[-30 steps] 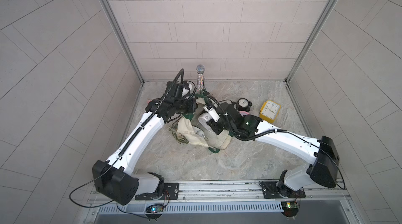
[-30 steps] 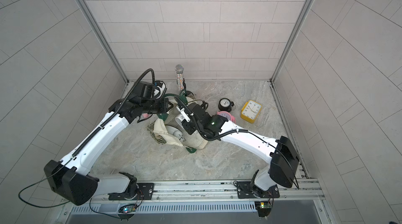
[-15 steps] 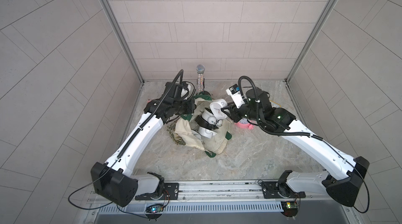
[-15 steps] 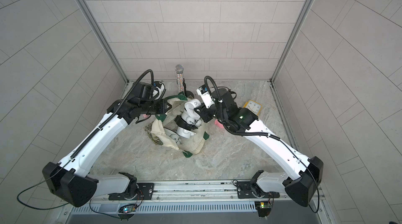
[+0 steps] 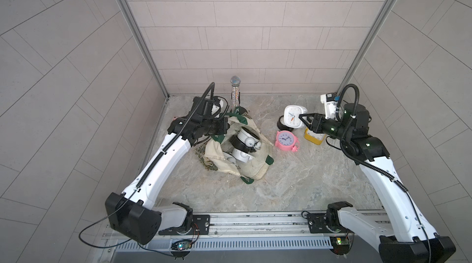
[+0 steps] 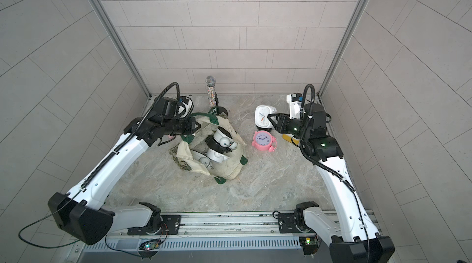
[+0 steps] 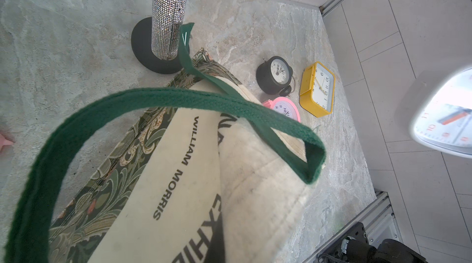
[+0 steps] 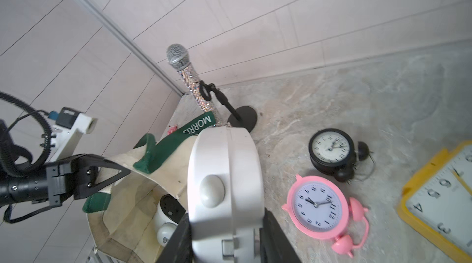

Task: Take the alarm clock out of the canvas bag
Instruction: Pick up the alarm from the canvas bag, then place the alarm at the center of the board.

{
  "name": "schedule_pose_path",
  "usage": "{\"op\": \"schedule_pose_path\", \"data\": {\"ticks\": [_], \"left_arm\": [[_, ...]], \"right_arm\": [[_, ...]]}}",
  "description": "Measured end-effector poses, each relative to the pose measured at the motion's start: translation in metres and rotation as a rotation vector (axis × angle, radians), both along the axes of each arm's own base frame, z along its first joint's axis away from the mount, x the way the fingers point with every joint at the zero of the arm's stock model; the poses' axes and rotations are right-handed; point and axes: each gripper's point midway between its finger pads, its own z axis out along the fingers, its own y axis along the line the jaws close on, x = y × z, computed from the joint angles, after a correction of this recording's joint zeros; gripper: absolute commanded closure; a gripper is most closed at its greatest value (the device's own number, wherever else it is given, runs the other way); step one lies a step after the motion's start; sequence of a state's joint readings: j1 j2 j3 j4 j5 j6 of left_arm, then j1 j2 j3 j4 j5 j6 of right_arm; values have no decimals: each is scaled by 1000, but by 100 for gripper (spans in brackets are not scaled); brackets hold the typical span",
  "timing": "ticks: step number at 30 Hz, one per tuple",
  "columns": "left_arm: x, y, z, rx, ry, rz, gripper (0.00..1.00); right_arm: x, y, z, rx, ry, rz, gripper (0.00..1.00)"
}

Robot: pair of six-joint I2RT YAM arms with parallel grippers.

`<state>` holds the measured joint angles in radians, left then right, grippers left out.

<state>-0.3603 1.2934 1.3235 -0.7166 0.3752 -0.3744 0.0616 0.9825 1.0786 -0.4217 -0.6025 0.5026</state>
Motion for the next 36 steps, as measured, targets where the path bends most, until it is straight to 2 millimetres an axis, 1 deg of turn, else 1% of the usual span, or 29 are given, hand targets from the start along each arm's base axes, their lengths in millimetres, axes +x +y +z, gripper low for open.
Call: {"op": "schedule_pose_path", "data": {"ticks": [2,5,7,9,10,11,13,16,19,24,26,28,33,36], "left_arm": [[0,0,0,0,-1,-2,100],[0,0,0,-1,0,-3,100],[0,-1,0,-2,0,-5,100],[-1,-1,0,-3,1,-5,100],[-1,-1,0,-3,2,-6,100],[-1,-1,-1,-4,4,-7,100],[-1,-2,-2,-6,6,-9,100],[-2,-2,-2,-8,6,-12,100],[-2,-2,-2,-9,7,-13,100],[-2,-3,-2,-15,7,-17,100],[-2,-4,-3,-16,7,-19,100],[-2,-4,-3,-17,7,-19,100],[-1,-3,-3,-18,6,-17,100],[-1,-3,-3,-18,7,-15,100]], "right_arm": [[-3,-10,-21,28,50,-42,66],[-8,-15,-59,81,144,-79,66],[-11,-18,-88,111,216,-105,66],[-13,-25,-116,139,282,-147,66],[-14,-31,-130,153,310,-178,66],[-15,-36,-140,163,329,-202,66],[-19,-52,-165,179,369,-280,66],[-27,-75,-194,210,397,-399,66],[-32,-96,-211,230,393,-504,66],[-32,-126,-227,272,352,-655,66],[-33,-136,-234,284,348,-706,66],[-34,-142,-238,291,345,-741,65],[-30,-155,-236,298,317,-801,65],[-28,-160,-239,304,323,-827,64]]}}
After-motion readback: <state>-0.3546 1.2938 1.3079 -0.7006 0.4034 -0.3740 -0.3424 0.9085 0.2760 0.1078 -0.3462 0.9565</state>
